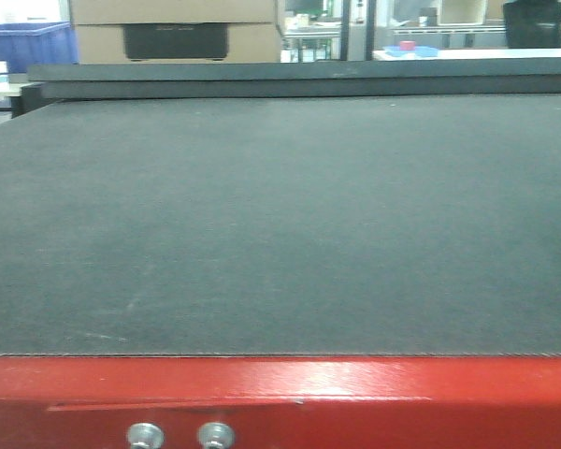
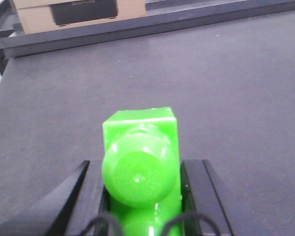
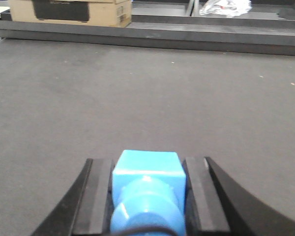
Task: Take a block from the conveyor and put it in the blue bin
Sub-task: 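Drive the base away from the conveyor holding both blocks, then drive the base toward the steel shelf of blue bins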
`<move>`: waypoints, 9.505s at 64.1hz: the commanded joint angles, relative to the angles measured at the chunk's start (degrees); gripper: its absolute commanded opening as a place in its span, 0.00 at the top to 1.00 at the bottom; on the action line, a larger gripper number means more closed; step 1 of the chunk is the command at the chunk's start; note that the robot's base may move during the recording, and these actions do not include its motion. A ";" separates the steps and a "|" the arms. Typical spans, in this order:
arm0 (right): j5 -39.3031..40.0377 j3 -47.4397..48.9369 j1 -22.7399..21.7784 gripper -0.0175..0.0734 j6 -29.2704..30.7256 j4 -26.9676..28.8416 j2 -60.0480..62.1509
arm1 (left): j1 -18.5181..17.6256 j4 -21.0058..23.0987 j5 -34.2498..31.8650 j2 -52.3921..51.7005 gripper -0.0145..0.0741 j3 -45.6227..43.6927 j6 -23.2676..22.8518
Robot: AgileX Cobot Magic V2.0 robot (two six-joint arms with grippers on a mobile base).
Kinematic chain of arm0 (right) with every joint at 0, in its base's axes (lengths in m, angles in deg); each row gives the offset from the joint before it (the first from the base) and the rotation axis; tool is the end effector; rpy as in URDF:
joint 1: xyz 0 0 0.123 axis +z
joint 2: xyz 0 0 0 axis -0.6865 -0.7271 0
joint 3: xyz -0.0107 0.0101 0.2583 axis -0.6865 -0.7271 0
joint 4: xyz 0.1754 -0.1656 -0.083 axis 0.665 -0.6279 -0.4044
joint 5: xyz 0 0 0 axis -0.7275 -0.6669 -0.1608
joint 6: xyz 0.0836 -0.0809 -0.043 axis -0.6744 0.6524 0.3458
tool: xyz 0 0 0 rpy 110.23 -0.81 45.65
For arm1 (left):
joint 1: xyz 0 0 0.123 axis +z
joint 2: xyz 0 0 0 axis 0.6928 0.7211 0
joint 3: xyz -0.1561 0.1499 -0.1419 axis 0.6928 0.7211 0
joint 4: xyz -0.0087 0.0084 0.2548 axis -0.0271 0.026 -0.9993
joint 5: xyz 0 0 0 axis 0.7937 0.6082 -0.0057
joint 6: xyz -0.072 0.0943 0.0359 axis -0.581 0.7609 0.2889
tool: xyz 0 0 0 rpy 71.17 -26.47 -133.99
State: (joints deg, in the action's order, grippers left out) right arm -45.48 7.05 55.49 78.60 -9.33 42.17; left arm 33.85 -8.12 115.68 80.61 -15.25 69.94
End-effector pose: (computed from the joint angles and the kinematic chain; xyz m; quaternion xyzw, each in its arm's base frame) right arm 0.1513 0.0337 0.3978 -0.0666 0.7981 0.0825 0.5931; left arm 0.1665 -0.0302 0.3925 0.1208 0.7992 -0.0185 0.5885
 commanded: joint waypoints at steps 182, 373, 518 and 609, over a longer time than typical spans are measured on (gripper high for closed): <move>0.74 0.43 0.07 0.99 0.38 -0.80 0.23 | -0.36 0.23 -1.19 -0.23 0.96 0.07 -0.49; 0.74 0.43 0.07 0.99 0.38 -0.80 0.23 | -0.36 0.23 -1.28 -0.23 0.96 0.07 -0.49; 0.74 0.43 0.53 0.99 0.38 -0.80 0.23 | -0.36 0.23 -1.28 -0.23 0.96 0.07 -0.49; 0.74 0.43 0.53 0.99 0.38 -0.80 0.23 | -0.36 0.23 -1.28 -0.23 0.96 0.07 -0.49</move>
State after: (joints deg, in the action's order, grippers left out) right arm -45.65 7.05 56.03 78.78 -9.43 42.26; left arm 33.85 -8.23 115.68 80.53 -15.25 69.83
